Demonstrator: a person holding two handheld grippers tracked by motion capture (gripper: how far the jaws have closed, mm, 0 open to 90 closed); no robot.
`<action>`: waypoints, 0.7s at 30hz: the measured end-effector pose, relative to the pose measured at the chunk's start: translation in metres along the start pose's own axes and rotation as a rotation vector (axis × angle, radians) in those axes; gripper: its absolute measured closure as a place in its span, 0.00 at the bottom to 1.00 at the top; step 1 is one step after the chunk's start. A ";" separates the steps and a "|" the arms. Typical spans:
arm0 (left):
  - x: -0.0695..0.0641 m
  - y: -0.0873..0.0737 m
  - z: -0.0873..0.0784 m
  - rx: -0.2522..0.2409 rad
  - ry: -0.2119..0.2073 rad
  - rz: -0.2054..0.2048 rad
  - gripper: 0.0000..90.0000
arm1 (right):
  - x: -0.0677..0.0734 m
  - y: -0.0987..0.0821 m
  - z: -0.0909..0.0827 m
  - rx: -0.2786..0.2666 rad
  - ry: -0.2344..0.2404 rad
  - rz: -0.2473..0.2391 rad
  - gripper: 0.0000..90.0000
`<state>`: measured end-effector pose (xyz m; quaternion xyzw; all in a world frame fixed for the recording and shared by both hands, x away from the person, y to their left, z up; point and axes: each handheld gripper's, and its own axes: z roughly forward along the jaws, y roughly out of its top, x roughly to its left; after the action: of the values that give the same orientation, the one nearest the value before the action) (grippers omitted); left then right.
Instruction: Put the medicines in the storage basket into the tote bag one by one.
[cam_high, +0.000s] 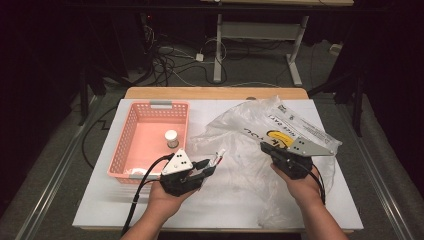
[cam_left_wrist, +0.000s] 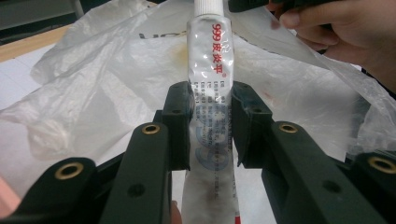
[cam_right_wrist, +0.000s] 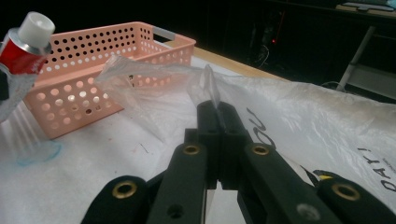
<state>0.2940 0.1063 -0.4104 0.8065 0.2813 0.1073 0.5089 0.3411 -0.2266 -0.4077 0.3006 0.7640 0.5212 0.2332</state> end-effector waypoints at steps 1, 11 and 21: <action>-0.001 -0.001 0.002 0.002 -0.001 0.002 0.76 | 0.001 0.001 0.000 -0.002 0.001 -0.003 1.00; -0.009 0.002 0.015 0.016 -0.006 0.014 0.76 | 0.001 0.006 0.000 -0.028 0.012 0.008 1.00; -0.012 0.012 0.041 0.006 -0.012 0.001 0.76 | -0.004 0.007 -0.002 -0.040 0.004 0.024 1.00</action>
<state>0.3075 0.0645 -0.4174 0.8088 0.2783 0.1016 0.5081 0.3441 -0.2291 -0.3998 0.3039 0.7502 0.5398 0.2312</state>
